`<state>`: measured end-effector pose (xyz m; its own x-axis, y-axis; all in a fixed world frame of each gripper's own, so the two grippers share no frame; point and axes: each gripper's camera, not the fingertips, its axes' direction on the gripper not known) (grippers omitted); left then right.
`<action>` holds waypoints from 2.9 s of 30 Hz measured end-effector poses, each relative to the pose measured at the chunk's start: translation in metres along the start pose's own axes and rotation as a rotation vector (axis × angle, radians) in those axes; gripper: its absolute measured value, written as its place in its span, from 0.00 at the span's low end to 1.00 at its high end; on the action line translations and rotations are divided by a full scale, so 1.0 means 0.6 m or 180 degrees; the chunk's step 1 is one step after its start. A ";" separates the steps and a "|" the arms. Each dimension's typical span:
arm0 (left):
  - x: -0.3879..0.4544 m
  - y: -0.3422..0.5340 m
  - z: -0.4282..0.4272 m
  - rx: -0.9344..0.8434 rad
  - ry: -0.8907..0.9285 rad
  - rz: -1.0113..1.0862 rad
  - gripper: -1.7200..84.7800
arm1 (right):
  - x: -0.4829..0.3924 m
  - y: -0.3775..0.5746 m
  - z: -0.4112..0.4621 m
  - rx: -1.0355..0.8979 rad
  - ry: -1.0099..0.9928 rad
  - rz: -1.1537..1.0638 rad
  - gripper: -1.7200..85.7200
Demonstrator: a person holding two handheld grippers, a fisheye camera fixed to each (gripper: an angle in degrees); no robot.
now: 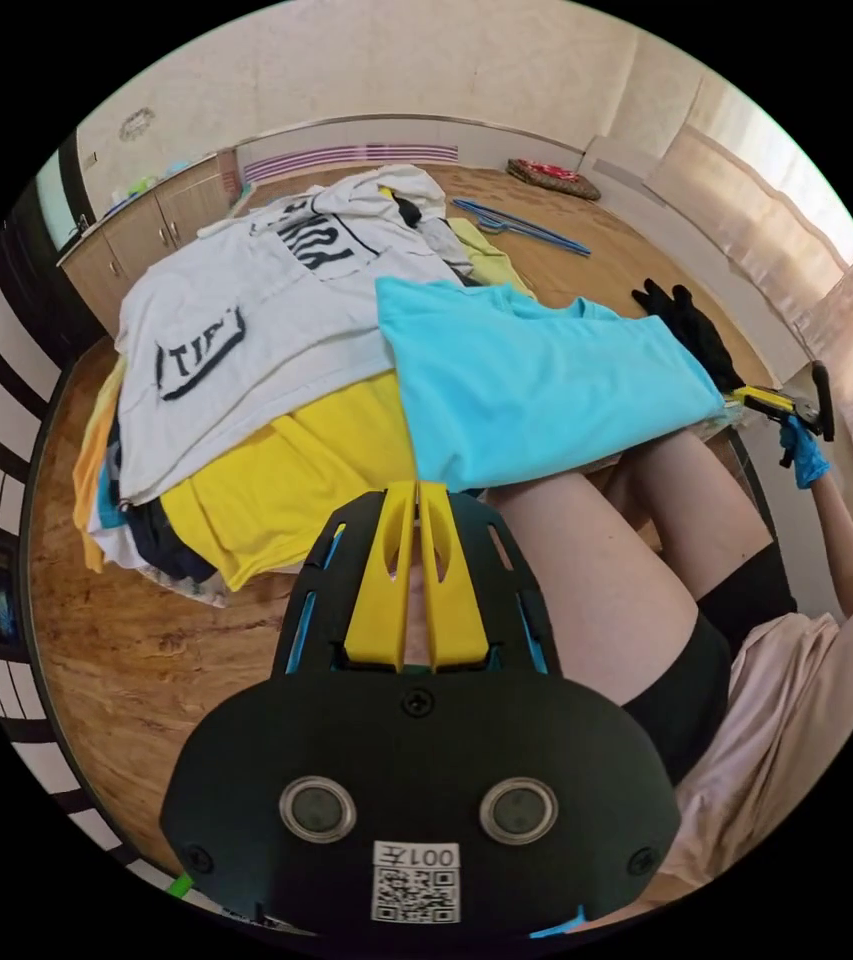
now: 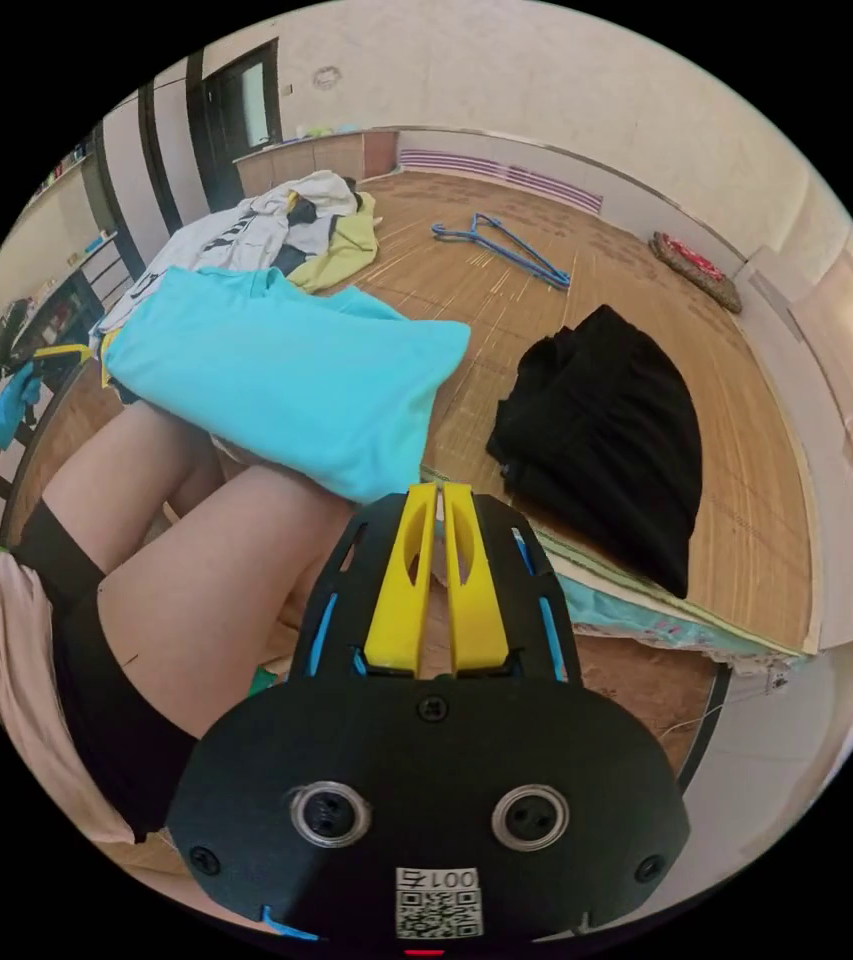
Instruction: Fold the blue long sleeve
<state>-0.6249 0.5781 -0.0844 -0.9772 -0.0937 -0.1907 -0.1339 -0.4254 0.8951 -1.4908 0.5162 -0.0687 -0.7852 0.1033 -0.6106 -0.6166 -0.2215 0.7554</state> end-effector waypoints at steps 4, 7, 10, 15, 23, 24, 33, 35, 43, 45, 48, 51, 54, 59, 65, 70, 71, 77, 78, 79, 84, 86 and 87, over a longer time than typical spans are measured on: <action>0.000 -0.030 -0.014 0.0131 -0.0249 -0.0017 0.01 | 0.020 -0.044 -0.005 0.0281 -0.0032 0.0112 0.07; 0.018 -0.076 0.016 -0.0005 -0.0459 0.0257 0.01 | 0.028 -0.091 0.018 0.0432 -0.0096 0.0235 0.11; 0.023 -0.124 0.045 -0.0009 -0.0468 0.0273 0.02 | 0.042 -0.139 0.049 0.0543 -0.0288 0.0393 0.13; 0.016 -0.185 0.062 0.0207 -0.0193 0.0100 0.07 | 0.075 -0.199 0.113 0.0336 -0.0459 0.0699 0.15; 0.021 -0.215 0.114 0.0041 -0.0041 0.0234 0.04 | 0.107 -0.217 0.178 0.0073 -0.0954 0.0956 0.09; 0.023 -0.212 0.111 0.0078 -0.0061 0.0247 0.03 | 0.107 -0.216 0.177 0.0096 -0.0983 0.0948 0.09; 0.069 -0.171 0.027 0.0656 -0.0625 0.0368 0.01 | 0.083 -0.216 0.069 0.0763 -0.0450 0.0934 0.04; 0.073 -0.179 0.006 0.0783 -0.0697 0.0348 0.01 | 0.068 -0.236 0.055 0.0850 -0.0234 0.0770 0.04; 0.064 -0.239 0.102 0.0103 -0.0702 0.0195 0.01 | 0.024 -0.314 0.182 0.0105 0.0269 0.0436 0.04; 0.066 -0.235 0.120 0.0055 -0.0698 0.0184 0.01 | 0.018 -0.314 0.203 -0.0022 0.0297 0.0402 0.04; 0.063 -0.224 0.116 0.0124 -0.0614 0.0074 0.02 | 0.020 -0.305 0.207 -0.0067 0.0282 0.0443 0.04; 0.056 -0.212 0.092 0.0152 -0.0610 0.0052 0.02 | 0.026 -0.292 0.174 0.0013 0.0373 0.0356 0.03; 0.051 -0.190 0.064 0.0140 -0.0827 -0.0060 0.01 | 0.027 -0.266 0.135 0.0053 0.0271 0.0132 0.03; 0.074 -0.122 0.015 0.0308 -0.0493 -0.0040 0.02 | 0.017 -0.194 0.072 0.0026 -0.0659 -0.0141 0.05; 0.113 -0.046 0.003 0.0154 -0.0084 0.0195 0.08 | -0.003 -0.113 0.070 -0.0103 -0.0832 -0.0073 0.11; 0.146 -0.023 0.015 -0.0070 -0.0125 0.0210 0.10 | -0.019 -0.095 0.107 -0.0308 -0.0971 0.0056 0.13; 0.154 -0.024 0.017 -0.0100 -0.0162 0.0207 0.10 | -0.027 -0.096 0.113 -0.0314 -0.0934 0.0064 0.13; 0.184 -0.034 0.036 -0.0205 -0.0314 0.0131 0.09 | -0.092 -0.115 0.121 -0.0438 -0.0657 -0.0235 0.07; 0.187 -0.033 0.038 -0.0196 -0.0309 0.0124 0.09 | -0.103 -0.117 0.118 -0.0451 -0.0573 -0.0325 0.07; 0.194 -0.032 0.041 -0.0196 -0.0309 0.0114 0.08 | -0.123 -0.120 0.113 -0.0483 -0.0387 -0.0483 0.06; 0.210 -0.025 0.046 -0.0244 -0.0372 0.0025 0.04 | -0.168 -0.118 0.100 -0.0538 0.0101 -0.0708 0.05; 0.215 -0.022 0.040 -0.0230 -0.0354 -0.0051 0.04 | -0.183 -0.110 0.108 -0.0602 0.0133 -0.0706 0.04; 0.217 -0.021 0.036 -0.0219 -0.0352 -0.0076 0.04 | -0.188 -0.109 0.107 -0.0590 0.0155 -0.0697 0.04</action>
<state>-0.7537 0.5909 -0.1115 -0.9866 0.0154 -0.1627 -0.1495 -0.4874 0.8603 -1.3658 0.5813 -0.0341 -0.6281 0.1223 -0.7685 -0.7466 -0.3730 0.5508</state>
